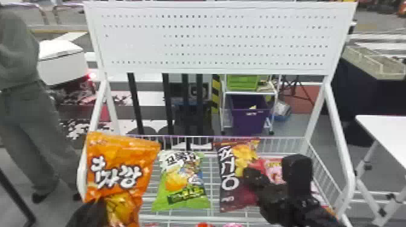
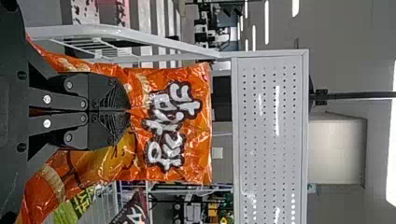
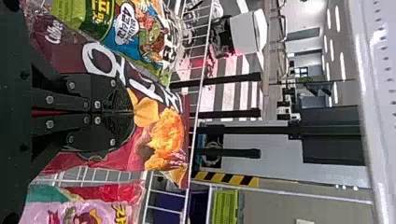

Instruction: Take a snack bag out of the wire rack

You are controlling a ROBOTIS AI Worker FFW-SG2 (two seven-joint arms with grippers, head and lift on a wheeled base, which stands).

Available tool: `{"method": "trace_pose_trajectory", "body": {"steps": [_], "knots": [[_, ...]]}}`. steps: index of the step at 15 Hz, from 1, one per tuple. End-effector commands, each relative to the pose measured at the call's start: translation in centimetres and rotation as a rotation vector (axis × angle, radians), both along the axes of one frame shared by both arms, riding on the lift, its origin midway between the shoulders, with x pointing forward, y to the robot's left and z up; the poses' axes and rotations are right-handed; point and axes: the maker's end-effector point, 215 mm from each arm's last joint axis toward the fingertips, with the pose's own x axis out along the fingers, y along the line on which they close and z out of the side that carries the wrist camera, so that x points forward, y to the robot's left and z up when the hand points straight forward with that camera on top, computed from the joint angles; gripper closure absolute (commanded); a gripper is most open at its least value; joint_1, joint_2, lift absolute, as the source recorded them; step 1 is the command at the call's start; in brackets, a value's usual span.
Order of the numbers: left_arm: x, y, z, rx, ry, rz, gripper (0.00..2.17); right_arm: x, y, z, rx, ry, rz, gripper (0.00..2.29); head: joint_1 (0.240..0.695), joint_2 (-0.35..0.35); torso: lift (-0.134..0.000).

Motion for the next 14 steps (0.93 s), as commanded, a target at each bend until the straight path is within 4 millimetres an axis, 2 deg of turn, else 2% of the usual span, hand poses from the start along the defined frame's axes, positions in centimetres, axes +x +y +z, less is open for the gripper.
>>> {"method": "trace_pose_trajectory", "body": {"steps": [1,3,4,5,8,9,12,14], "knots": [[0.1,0.0,-0.1,-0.005,0.0,0.001,1.96,-2.7,-1.8,2.6,-0.028,-0.051,-0.011,2.25,0.499,0.0,0.0],[0.1,0.0,0.1,-0.007,-0.004,0.001,1.96,-5.2,-4.4,3.7,-0.071,-0.074,-0.033,2.25,0.499,0.0,0.0],[0.2,0.0,0.2,-0.007,-0.007,0.001,1.96,-6.8,-5.8,3.4,-0.09,-0.066,-0.054,2.25,0.499,0.0,0.0],[0.2,0.2,0.3,-0.009,-0.008,0.01,1.96,-8.0,-6.8,5.2,-0.079,-0.109,-0.071,2.25,0.499,0.0,0.0],[0.4,0.3,0.5,-0.016,-0.015,0.012,1.96,-11.7,-7.7,7.1,-0.047,-0.188,-0.093,2.25,0.499,0.0,0.0],[0.4,0.4,0.7,-0.018,-0.018,0.014,1.96,-12.9,-8.2,8.3,-0.033,-0.233,-0.116,2.25,0.499,0.0,0.0],[0.4,0.5,0.9,-0.029,-0.024,0.019,1.96,-15.7,-10.8,11.2,0.03,-0.337,-0.197,2.25,0.499,0.0,0.0],[0.4,0.5,1.0,-0.031,-0.025,0.018,1.96,-16.9,-12.1,10.2,0.014,-0.301,-0.227,2.25,0.499,0.0,0.0]]}}
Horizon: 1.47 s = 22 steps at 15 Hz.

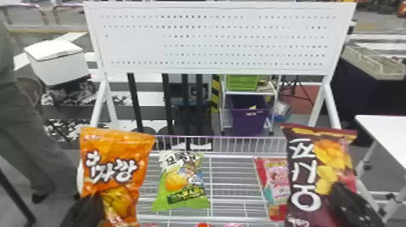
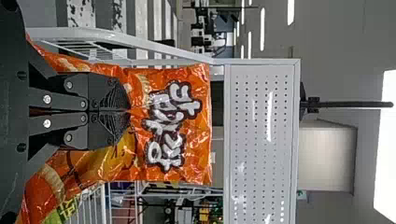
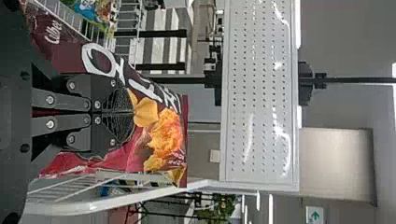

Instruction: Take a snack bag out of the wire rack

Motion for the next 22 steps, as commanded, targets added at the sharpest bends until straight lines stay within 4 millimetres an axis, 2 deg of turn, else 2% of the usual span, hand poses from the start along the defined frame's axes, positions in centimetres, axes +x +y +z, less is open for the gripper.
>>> {"method": "trace_pose_trajectory", "body": {"steps": [1,3,6,8,22], "knots": [[0.1,0.0,0.0,-0.001,-0.002,0.003,1.96,-1.5,-2.2,-1.1,-0.006,0.041,-0.055,2.25,0.499,0.0,0.0],[0.1,0.7,0.1,-0.002,-0.004,0.024,1.96,-2.5,-3.8,-1.5,0.001,0.05,-0.074,2.25,0.499,0.0,0.0],[0.2,1.5,0.2,-0.006,-0.005,0.037,1.96,-3.1,-4.4,-1.2,0.021,0.03,-0.082,2.25,0.499,0.0,0.0],[0.2,1.5,0.2,-0.004,-0.005,0.038,1.96,-3.2,-4.2,-0.6,0.028,0.009,-0.075,2.25,0.499,0.0,0.0],[0.1,1.5,0.2,-0.006,-0.004,0.041,1.96,-3.1,-3.0,0.7,0.03,-0.026,-0.049,2.25,0.499,0.0,0.0]]}}
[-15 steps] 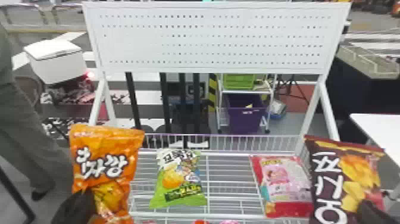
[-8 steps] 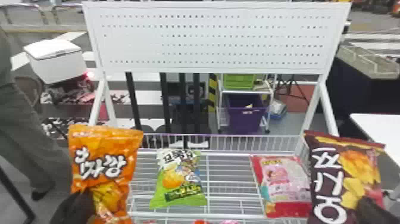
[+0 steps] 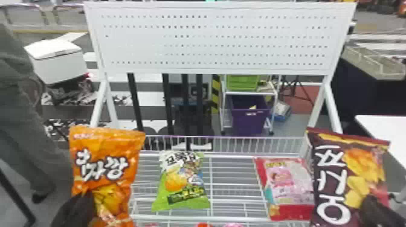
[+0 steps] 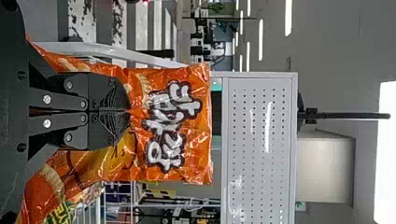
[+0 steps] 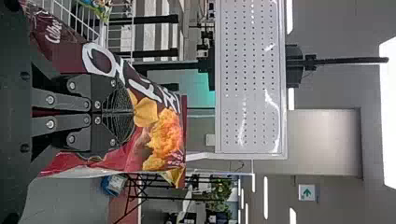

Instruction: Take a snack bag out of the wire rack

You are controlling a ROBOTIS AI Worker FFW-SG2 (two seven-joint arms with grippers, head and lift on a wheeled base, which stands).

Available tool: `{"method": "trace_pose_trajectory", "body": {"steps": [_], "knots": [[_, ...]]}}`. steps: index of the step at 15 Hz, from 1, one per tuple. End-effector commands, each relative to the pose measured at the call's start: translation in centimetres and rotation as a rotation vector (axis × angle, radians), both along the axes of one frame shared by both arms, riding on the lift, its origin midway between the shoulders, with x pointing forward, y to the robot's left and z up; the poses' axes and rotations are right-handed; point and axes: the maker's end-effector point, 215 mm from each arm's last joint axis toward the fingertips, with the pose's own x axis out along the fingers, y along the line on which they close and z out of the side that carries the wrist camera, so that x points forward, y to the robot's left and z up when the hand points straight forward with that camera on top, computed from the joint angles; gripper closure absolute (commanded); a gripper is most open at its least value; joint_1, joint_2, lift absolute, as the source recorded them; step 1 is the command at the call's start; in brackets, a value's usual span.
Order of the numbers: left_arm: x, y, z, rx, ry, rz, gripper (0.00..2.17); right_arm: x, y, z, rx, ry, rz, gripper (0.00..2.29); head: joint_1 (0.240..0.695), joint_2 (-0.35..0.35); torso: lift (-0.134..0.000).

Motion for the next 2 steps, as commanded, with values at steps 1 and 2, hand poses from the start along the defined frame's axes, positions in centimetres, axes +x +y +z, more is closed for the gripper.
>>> {"method": "trace_pose_trajectory", "body": {"steps": [1,2], "knots": [[0.02,0.01,0.02,0.0,-0.001,0.001,1.96,-0.07,0.14,-0.06,-0.006,0.002,0.001,2.25,0.499,0.0,0.0],[0.01,0.03,-0.06,0.0,0.001,0.001,1.96,-0.1,0.34,0.03,-0.005,0.001,0.004,2.25,0.499,0.0,0.0]]}}
